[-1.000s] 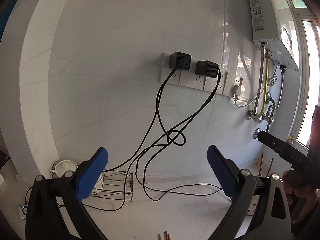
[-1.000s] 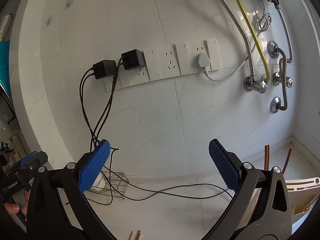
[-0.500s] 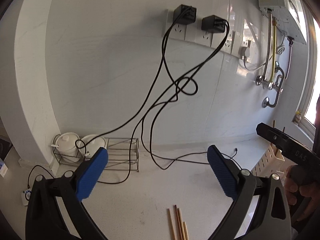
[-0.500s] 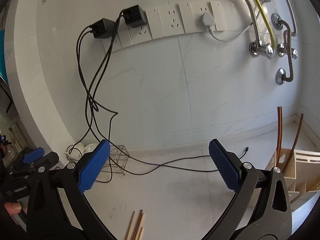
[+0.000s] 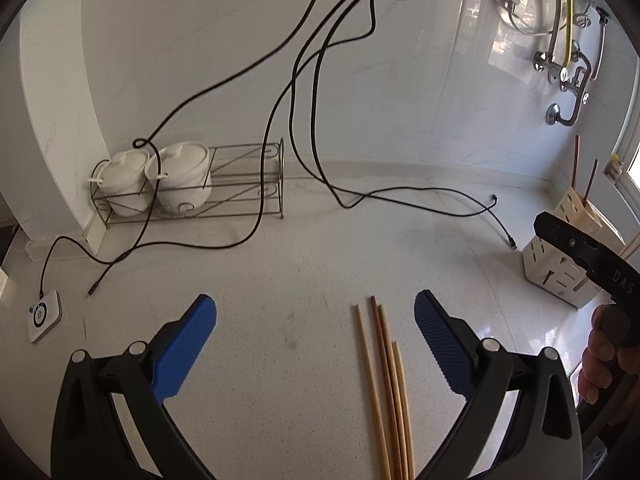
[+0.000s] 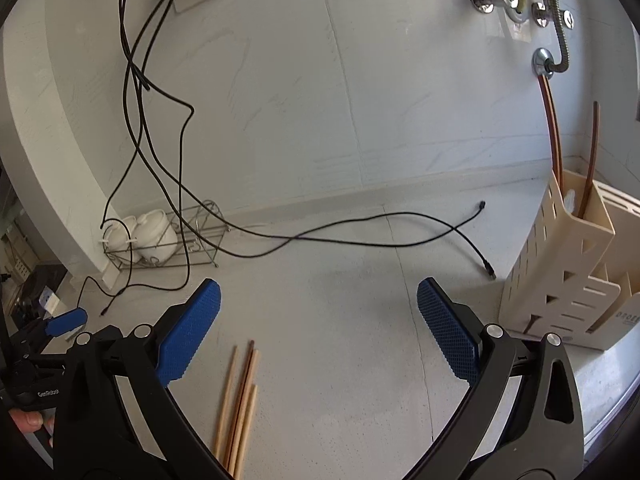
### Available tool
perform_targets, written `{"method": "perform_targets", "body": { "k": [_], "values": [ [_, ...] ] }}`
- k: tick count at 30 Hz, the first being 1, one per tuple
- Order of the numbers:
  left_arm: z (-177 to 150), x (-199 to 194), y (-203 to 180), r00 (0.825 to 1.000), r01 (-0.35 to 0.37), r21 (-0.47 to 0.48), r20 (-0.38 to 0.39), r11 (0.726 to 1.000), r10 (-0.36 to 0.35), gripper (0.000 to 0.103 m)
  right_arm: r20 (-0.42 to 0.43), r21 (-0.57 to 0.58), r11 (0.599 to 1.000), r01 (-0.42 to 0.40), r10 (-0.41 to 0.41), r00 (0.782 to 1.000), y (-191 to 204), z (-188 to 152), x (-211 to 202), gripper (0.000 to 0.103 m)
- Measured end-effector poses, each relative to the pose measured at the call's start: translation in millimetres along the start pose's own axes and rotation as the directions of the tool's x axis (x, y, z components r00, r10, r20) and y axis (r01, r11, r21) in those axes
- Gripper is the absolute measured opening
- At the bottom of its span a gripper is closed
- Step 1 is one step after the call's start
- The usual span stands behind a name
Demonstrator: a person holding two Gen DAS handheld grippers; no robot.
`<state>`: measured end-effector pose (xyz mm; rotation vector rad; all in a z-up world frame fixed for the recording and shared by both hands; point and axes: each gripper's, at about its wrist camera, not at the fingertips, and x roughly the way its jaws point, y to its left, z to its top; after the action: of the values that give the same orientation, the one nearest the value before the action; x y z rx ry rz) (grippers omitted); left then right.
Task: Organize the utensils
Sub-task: 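Move both open tools back over the remaining chopsticks on the counter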
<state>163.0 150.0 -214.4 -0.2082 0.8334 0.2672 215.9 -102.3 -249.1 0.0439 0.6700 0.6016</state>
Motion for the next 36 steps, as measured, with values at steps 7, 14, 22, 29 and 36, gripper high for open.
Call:
{"method": "perform_targets", "body": {
  "k": [7,14,22,29,36],
  "values": [
    [-27.8,30.5,11.7,0.986,-0.016,-0.073,-0.168,0.997,0.003,0.098,-0.083,0.017,1.0,0.02,-0.018,0.996,-5.8,-35.6,12.3,0.093],
    [-49.3,48.6,1.1,0.951,-0.015,-0.031,-0.309,0.999,0.005,0.098,-0.136,0.051,0.998,0.038,-0.03,0.99,-16.2,-55.2,13.8,0.093],
    [-63.8,64.7,-24.6,0.905,-0.034,0.068,-0.421,0.997,0.06,0.098,-0.158,0.059,0.997,0.05,-0.04,0.987,-29.4,-65.2,8.1,0.093],
    [-69.7,77.5,-34.1,0.876,-0.063,0.119,-0.469,0.991,0.112,0.098,-0.17,0.056,0.996,0.074,-0.063,0.983,-43.8,-71.6,2.9,0.093],
    [-72.3,89.3,-37.4,0.853,-0.096,0.136,-0.5,0.986,0.152,0.097,-0.179,0.078,0.992,0.102,-0.086,0.98,-59.3,-77.5,-0.5,0.094]
  ]
}}
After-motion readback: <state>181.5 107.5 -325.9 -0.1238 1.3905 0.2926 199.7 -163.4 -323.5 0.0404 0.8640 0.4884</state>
